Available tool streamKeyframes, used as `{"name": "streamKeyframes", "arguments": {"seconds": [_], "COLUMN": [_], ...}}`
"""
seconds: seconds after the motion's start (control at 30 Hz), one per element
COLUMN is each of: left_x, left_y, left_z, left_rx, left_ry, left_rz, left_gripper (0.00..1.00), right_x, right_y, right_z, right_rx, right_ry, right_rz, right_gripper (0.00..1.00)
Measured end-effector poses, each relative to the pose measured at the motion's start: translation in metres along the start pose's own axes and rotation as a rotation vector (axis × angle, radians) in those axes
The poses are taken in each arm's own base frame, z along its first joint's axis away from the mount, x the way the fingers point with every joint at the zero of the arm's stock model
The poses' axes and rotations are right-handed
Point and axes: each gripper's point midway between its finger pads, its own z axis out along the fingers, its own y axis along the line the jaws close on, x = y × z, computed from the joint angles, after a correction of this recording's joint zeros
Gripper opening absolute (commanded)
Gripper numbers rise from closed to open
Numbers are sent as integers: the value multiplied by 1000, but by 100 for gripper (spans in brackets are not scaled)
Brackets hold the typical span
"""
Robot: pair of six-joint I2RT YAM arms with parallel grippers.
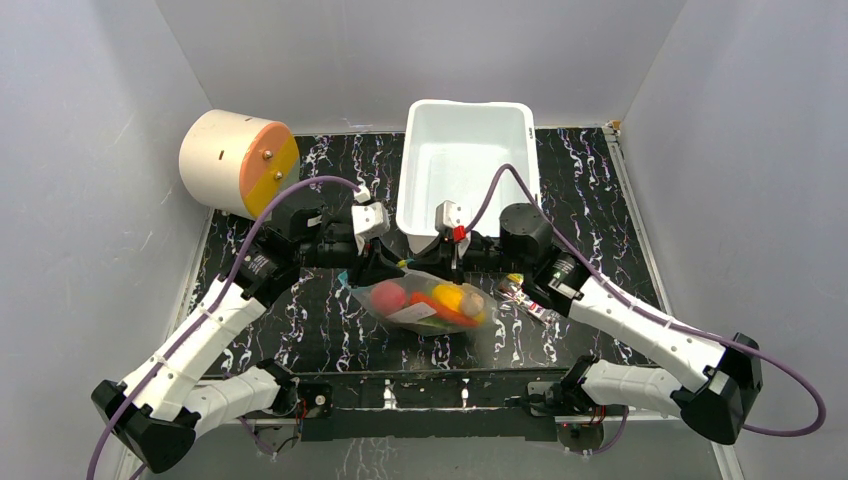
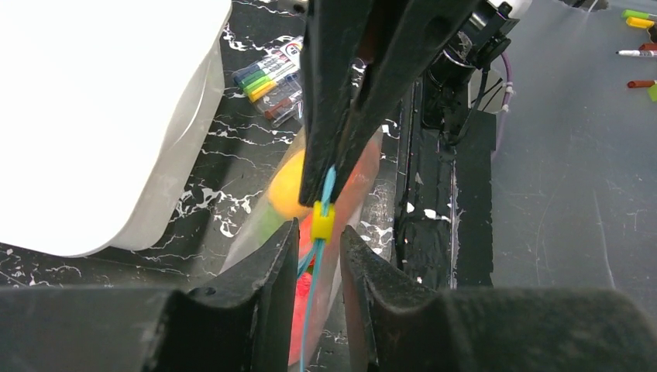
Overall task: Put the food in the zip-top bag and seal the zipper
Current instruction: Zip the zipper food storage bag at the center of the board.
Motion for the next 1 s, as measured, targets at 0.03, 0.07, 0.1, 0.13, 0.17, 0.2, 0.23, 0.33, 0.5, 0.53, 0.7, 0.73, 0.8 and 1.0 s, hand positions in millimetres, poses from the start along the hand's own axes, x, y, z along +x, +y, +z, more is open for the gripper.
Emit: {"name": "streamKeyframes", "arguments": {"seconds": [0.03,0.07,0.1,0.13,0.17,0.2,0.23,0.33,0.5,0.53,0.7,0.73,0.8,1.0], "left_x": [1,1,1,0,0,0,-1,-4,-8,-8,-9,-9,-9,-16], "left_y": [1,1,2,2,3,3,4,5,5,4,-2,-3,-5,-7], "left_z": [0,0,0,0,0,1,1,2,3,3,3,2,1,-1], "left_rx": [-4,-9,-13,-16,-19,-21,-23,-29,-27,-24,-5,-3,-2,2], "left_ry": [3,4,3,2,-1,-3,-7,-17,-39,-43,-83,-89,-98,-123], "left_rz": [-6,-10,-14,-17,-21,-23,-26,-35,-40,-41,-35,-36,-33,-9], "left_gripper": [24,23,20,19,19,20,22,26,26,26,18,15,15,17], "right_x": [-2,-5,-7,-9,-11,-13,-13,-11,-11,-11,-12,-12,-11,-11], "right_y": [0,1,2,2,3,3,3,4,3,3,2,2,2,2], "right_z": [-2,-3,-5,-6,-7,-7,-8,-7,-7,-7,-7,-7,-6,-6], "right_rx": [2,3,5,6,7,7,7,6,6,6,10,11,12,13], "right_ry": [-6,-12,-21,-27,-33,-37,-41,-42,-45,-45,-52,-53,-56,-60], "right_rz": [-6,-11,-19,-24,-28,-31,-34,-36,-45,-45,-47,-46,-45,-41], "right_gripper": [0,0,0,0,0,0,0,0,0,0,0,0,0,0]}}
